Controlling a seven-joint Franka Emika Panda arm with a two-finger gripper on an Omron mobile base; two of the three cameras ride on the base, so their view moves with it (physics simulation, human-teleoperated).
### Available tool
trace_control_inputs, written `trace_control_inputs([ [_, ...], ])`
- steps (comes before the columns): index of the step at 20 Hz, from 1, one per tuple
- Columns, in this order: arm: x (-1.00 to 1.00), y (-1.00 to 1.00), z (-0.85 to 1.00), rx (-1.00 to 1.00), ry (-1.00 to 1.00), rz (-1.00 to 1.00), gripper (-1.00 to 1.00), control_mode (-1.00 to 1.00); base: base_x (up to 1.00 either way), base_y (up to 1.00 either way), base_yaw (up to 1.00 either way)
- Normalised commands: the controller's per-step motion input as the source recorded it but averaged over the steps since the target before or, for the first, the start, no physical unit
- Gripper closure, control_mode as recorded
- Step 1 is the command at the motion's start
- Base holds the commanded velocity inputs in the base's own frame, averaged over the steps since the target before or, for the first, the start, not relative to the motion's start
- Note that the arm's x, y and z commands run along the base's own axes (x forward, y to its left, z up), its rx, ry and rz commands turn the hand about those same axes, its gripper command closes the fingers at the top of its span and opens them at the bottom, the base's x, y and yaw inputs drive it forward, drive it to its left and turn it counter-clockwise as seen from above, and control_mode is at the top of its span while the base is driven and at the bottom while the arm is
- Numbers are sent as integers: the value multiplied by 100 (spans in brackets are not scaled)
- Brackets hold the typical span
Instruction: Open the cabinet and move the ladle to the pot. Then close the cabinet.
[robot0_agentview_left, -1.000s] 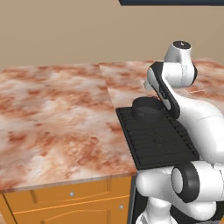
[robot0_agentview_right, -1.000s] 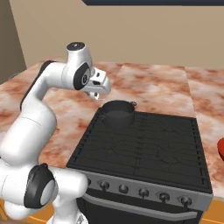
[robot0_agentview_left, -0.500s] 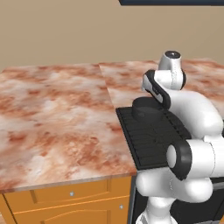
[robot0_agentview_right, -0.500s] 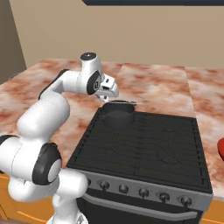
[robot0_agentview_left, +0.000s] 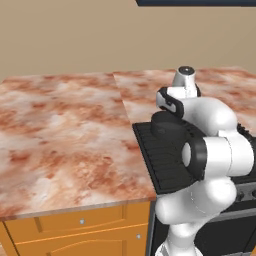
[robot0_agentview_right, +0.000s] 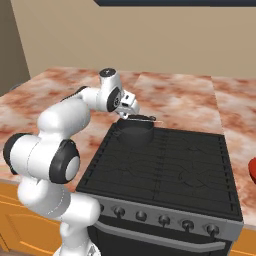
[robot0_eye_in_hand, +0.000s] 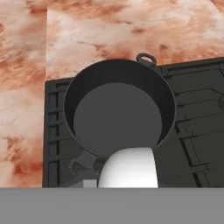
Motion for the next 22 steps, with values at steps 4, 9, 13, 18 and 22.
trace_control_inputs([
  [4,42,-9,-27,3,0,-2,100,-100,0,0,0],
  [9,26,-3,-21,4,0,-2,100,-100,0,0,0],
  [13,28,-2,-30,1,0,-3,100,-100,0,0,0],
  [18,28,-5,-32,0,0,-3,100,-100,0,0,0],
  [22,27,-11,-26,0,0,-1,100,-100,0,0,0],
])
